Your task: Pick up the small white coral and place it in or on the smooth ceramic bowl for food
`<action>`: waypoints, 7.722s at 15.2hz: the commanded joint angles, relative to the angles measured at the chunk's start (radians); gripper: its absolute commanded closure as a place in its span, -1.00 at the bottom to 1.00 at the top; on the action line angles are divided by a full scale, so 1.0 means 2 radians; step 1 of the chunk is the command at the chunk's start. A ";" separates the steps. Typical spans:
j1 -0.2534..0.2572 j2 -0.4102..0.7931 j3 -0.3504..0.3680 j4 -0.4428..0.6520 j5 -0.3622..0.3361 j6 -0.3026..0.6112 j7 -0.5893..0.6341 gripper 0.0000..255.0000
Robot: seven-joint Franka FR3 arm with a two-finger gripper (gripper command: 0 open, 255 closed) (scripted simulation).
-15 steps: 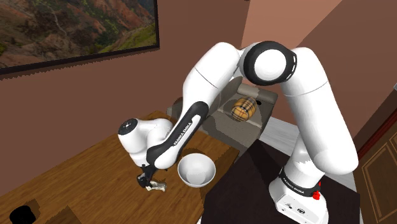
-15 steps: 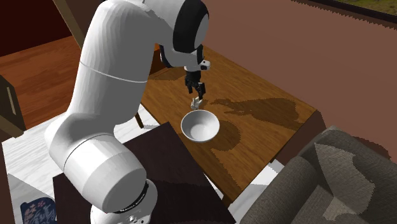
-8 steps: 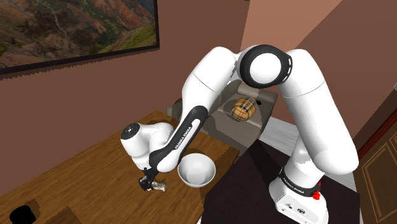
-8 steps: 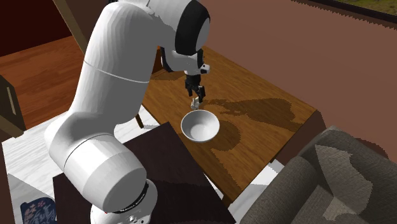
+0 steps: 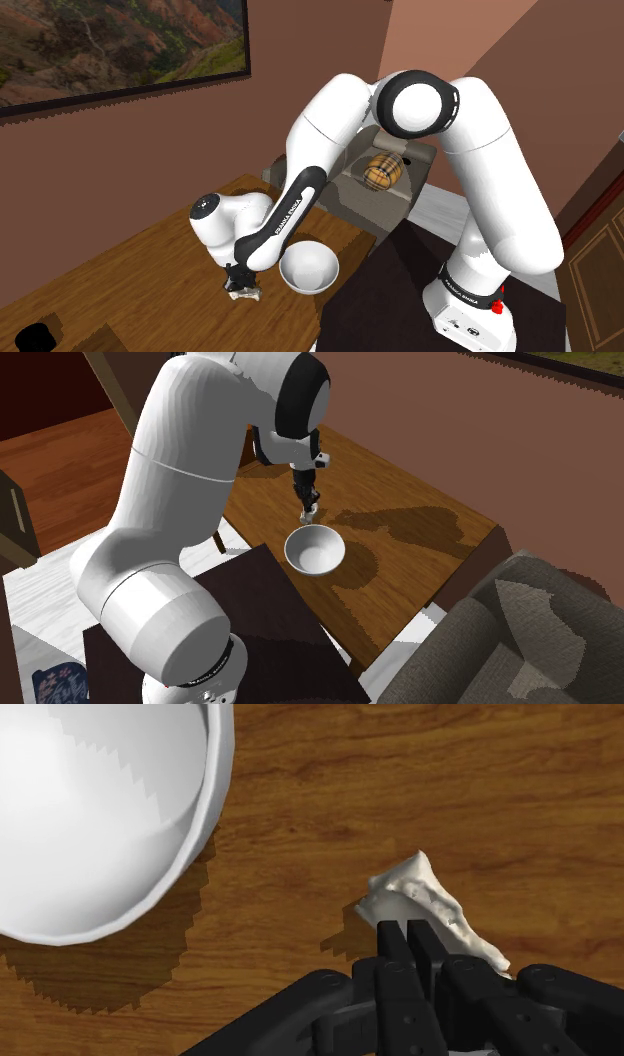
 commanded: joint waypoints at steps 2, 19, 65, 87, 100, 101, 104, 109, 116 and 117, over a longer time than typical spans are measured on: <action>0.000 0.000 0.000 0.000 0.000 0.000 0.000 1.00; -0.010 0.125 0.018 0.140 0.008 -0.050 -0.135 -1.00; -0.057 -0.040 0.068 0.067 0.062 -0.138 -0.167 1.00; -0.176 -0.203 0.057 -0.259 0.061 0.048 -0.228 1.00; -0.161 -0.158 0.035 -0.250 0.023 0.077 -0.199 1.00; -0.161 -0.158 0.035 -0.250 0.023 0.077 -0.199 -1.00; -0.161 -0.158 0.035 -0.250 0.023 0.077 -0.199 -1.00; -0.174 -0.201 0.062 -0.244 0.066 0.034 -0.228 -1.00; -0.175 -0.212 0.068 -0.241 0.077 0.022 -0.236 -1.00; -0.175 -0.212 0.068 -0.241 0.077 0.022 -0.236 -1.00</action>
